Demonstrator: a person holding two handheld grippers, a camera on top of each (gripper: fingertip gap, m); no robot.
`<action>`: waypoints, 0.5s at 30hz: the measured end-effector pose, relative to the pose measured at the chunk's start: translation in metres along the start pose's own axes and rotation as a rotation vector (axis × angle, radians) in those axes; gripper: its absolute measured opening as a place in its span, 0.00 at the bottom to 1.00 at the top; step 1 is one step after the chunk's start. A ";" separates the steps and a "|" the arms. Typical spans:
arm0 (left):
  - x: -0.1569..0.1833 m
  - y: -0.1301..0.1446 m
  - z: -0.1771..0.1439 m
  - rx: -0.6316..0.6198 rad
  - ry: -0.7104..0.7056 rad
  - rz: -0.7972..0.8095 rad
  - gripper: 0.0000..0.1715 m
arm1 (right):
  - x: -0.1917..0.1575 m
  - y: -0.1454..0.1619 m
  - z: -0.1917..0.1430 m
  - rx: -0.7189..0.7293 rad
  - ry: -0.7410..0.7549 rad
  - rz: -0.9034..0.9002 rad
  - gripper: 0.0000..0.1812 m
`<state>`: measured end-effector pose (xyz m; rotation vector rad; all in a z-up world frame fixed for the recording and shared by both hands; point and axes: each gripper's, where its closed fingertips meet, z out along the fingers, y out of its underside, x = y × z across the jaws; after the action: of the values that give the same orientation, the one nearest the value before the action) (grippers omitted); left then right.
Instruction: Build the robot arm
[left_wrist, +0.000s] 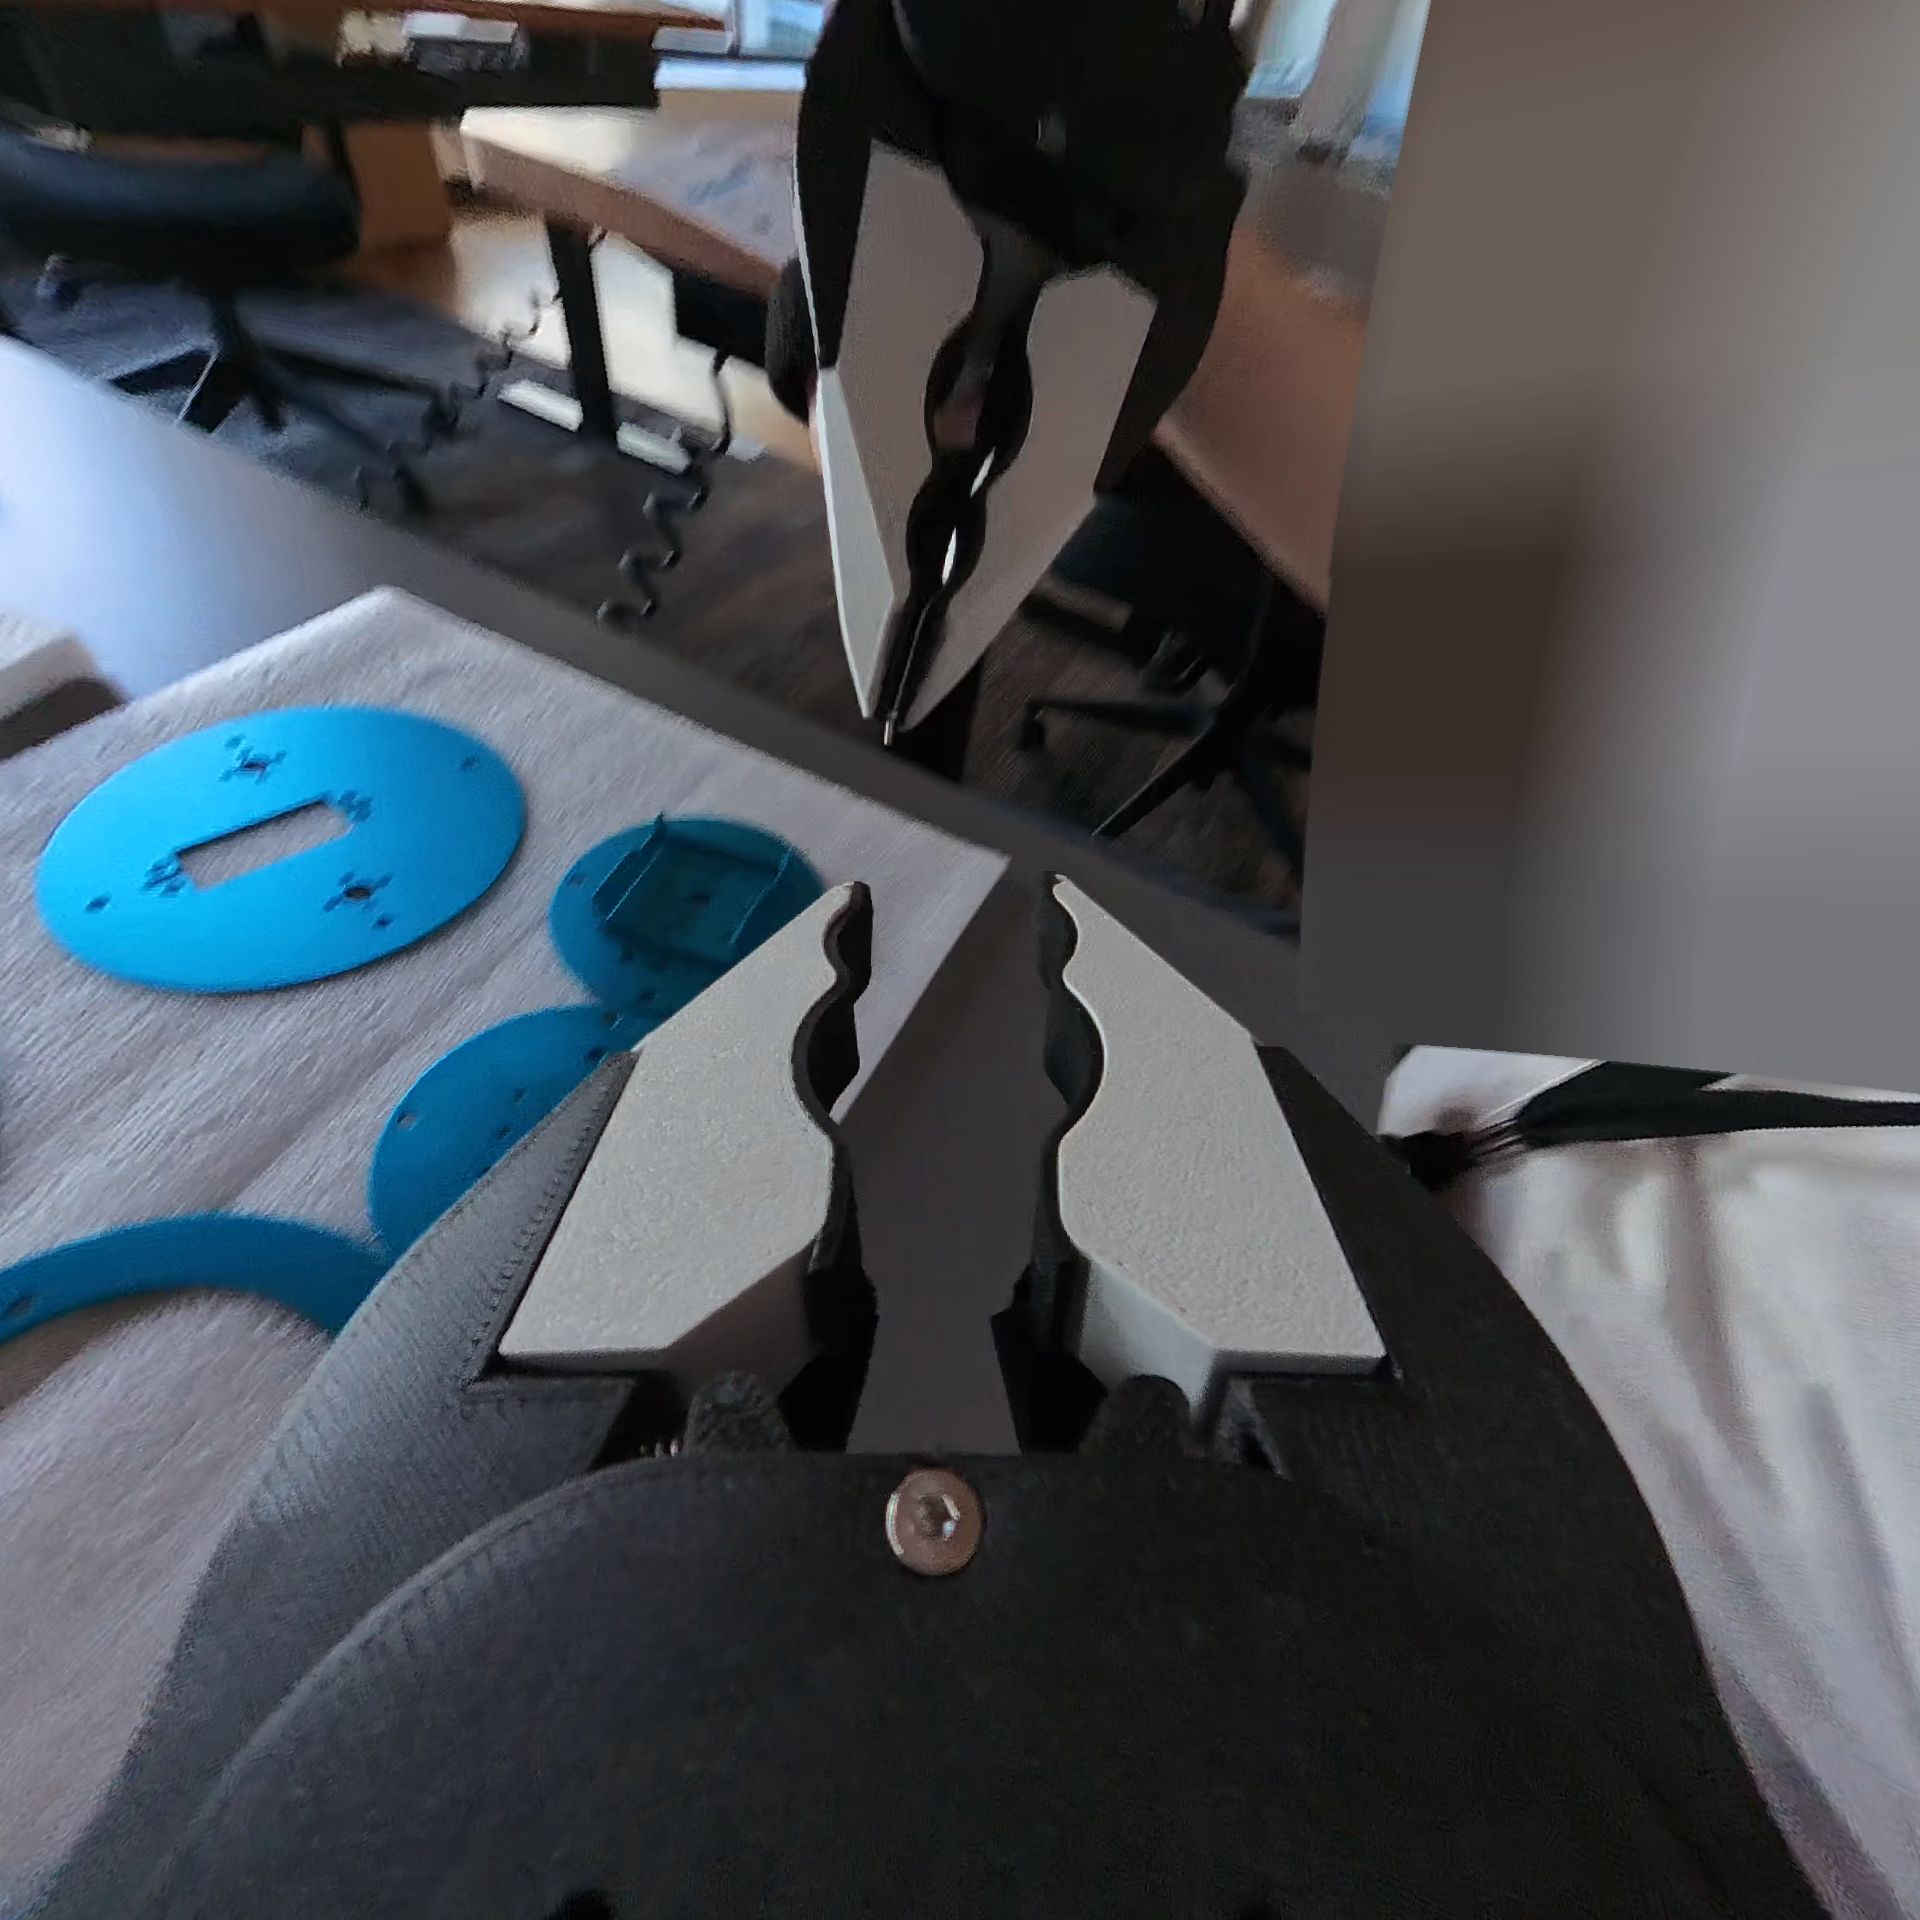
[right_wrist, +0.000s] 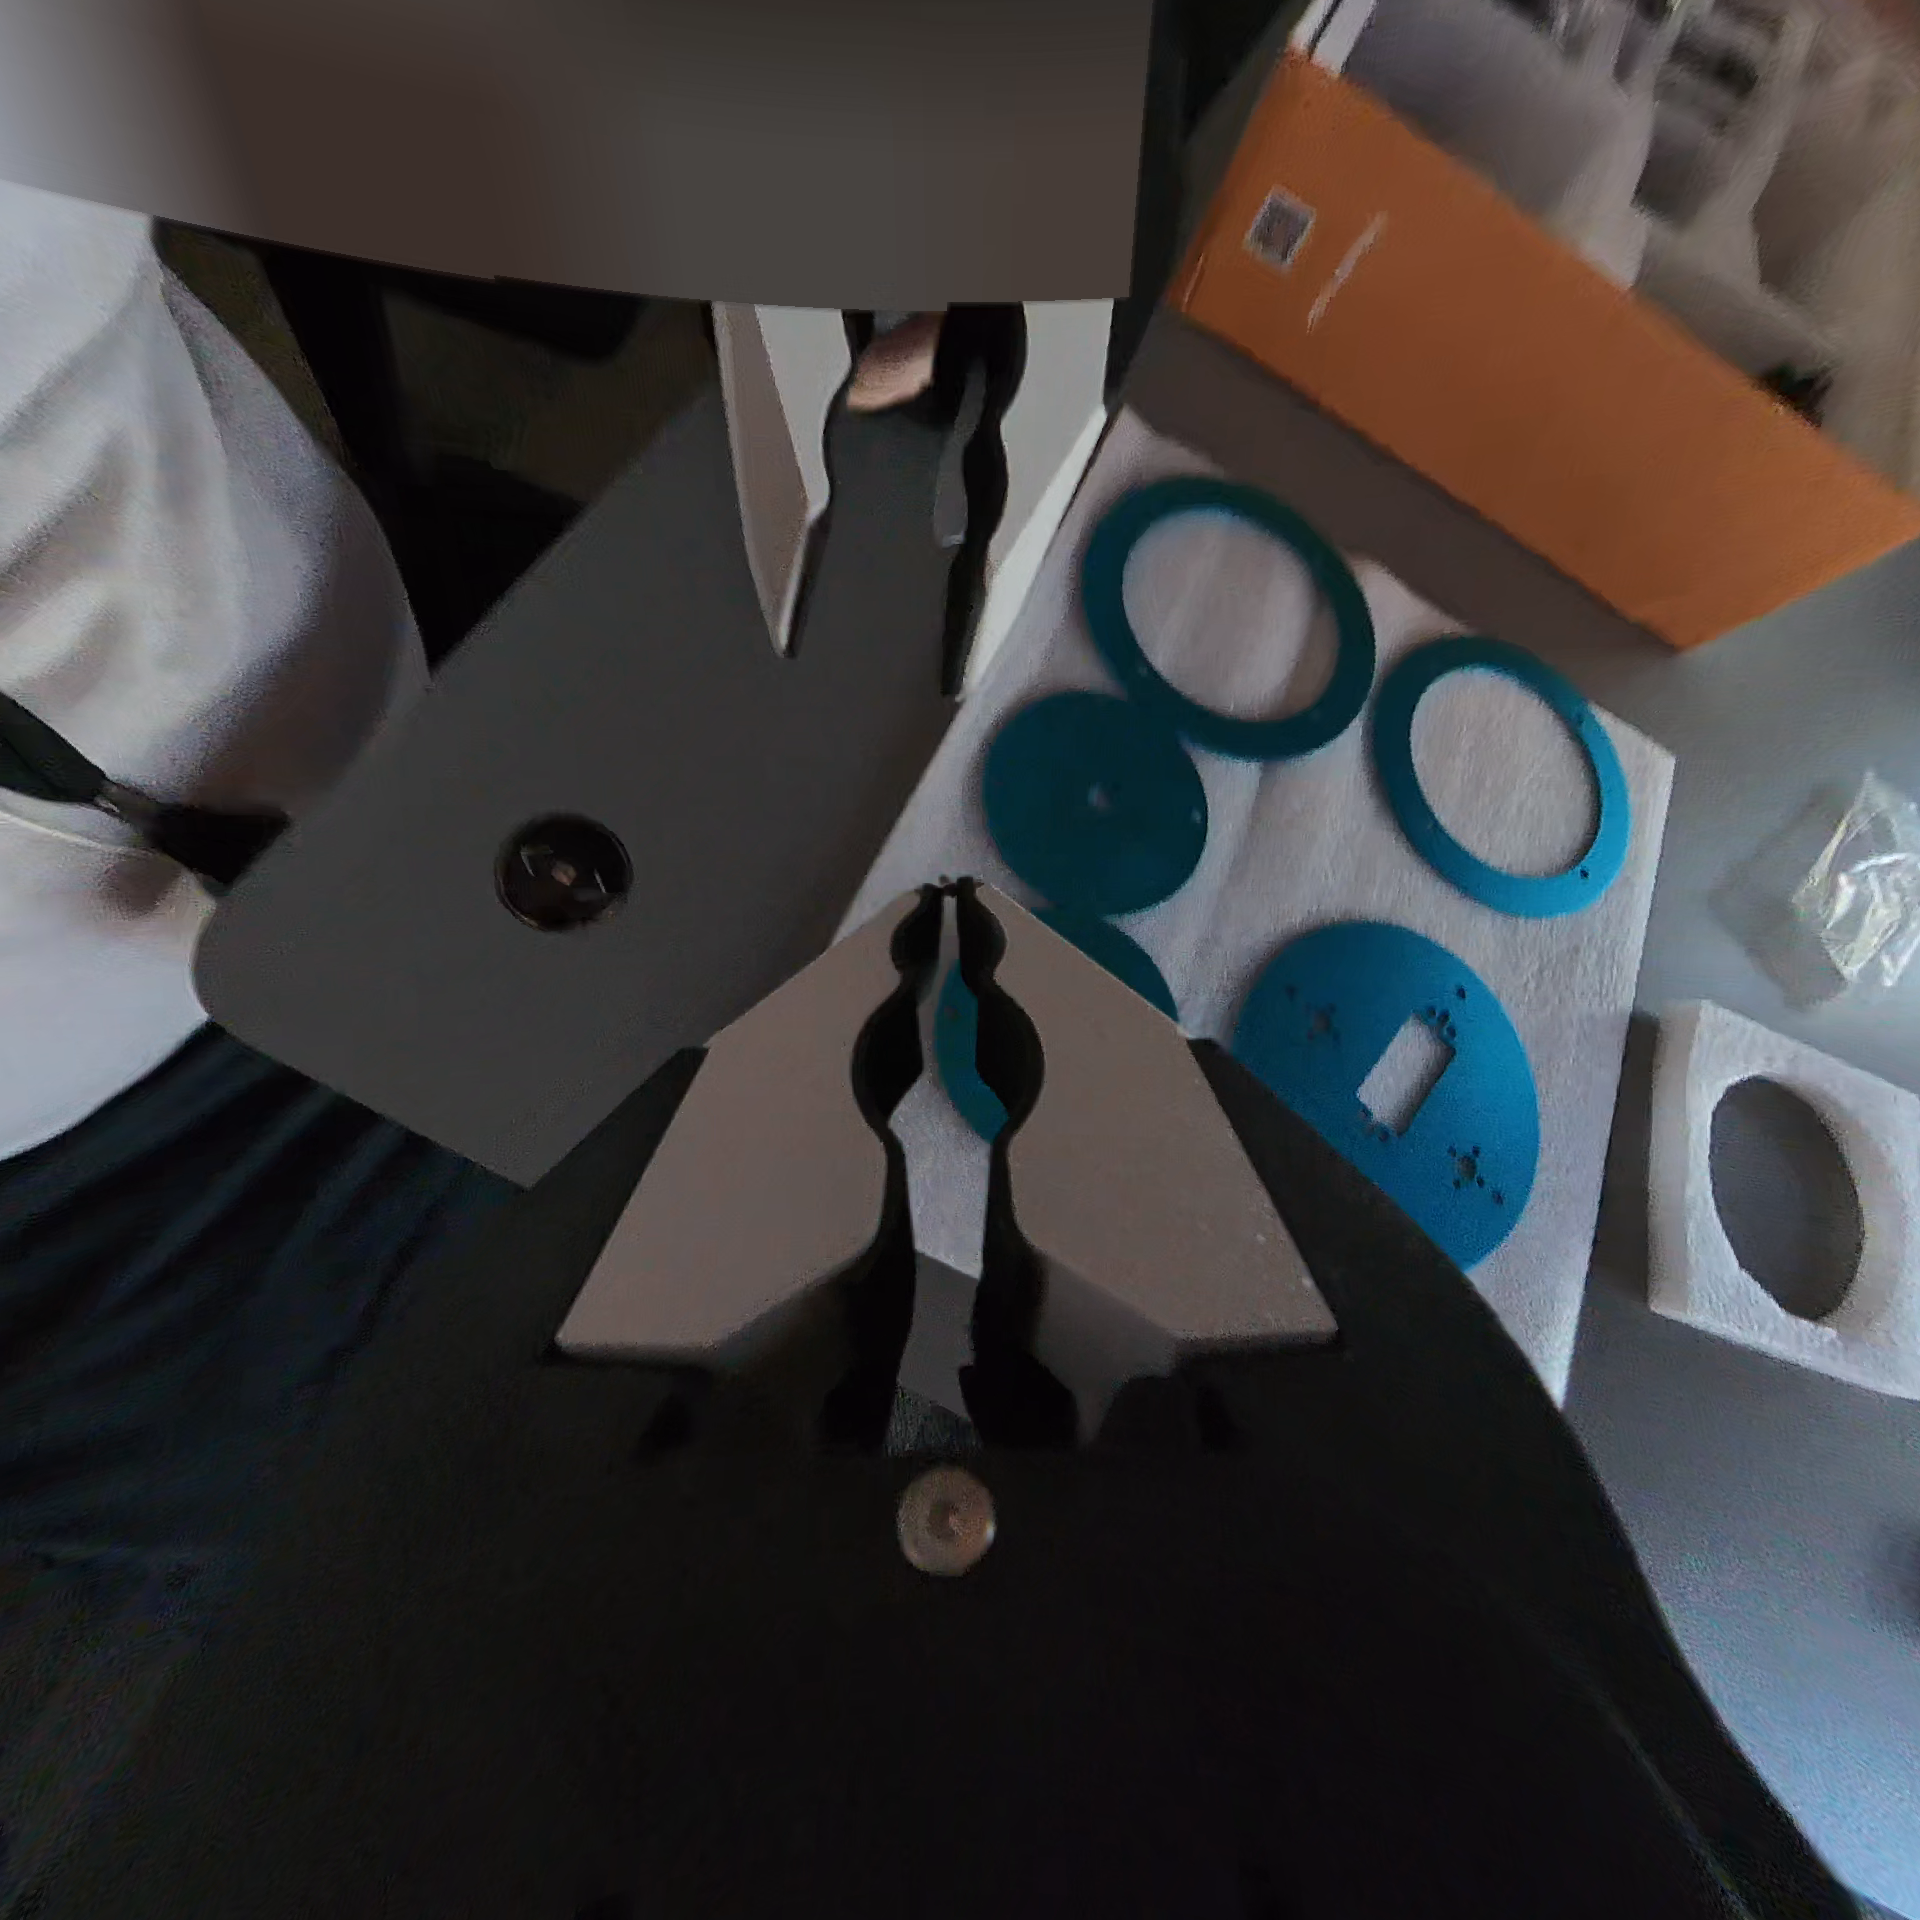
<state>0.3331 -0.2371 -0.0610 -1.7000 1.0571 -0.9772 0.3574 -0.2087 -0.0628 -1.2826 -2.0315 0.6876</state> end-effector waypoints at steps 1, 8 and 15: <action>-0.008 0.009 0.003 -0.040 -0.034 0.002 0.18 | 0.004 0.010 0.006 -0.057 -0.036 -0.006 0.01; -0.033 0.037 0.022 -0.195 -0.073 -0.014 0.10 | 0.026 0.054 0.038 -0.280 -0.226 -0.093 0.01; -0.047 0.029 0.030 -0.187 -0.050 -0.024 0.09 | 0.023 0.067 0.051 -0.304 -0.362 -0.177 0.01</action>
<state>0.3381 -0.1921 -0.1045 -1.8829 1.1270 -0.8678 0.3512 -0.1661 -0.1383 -1.1842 -2.5914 0.5744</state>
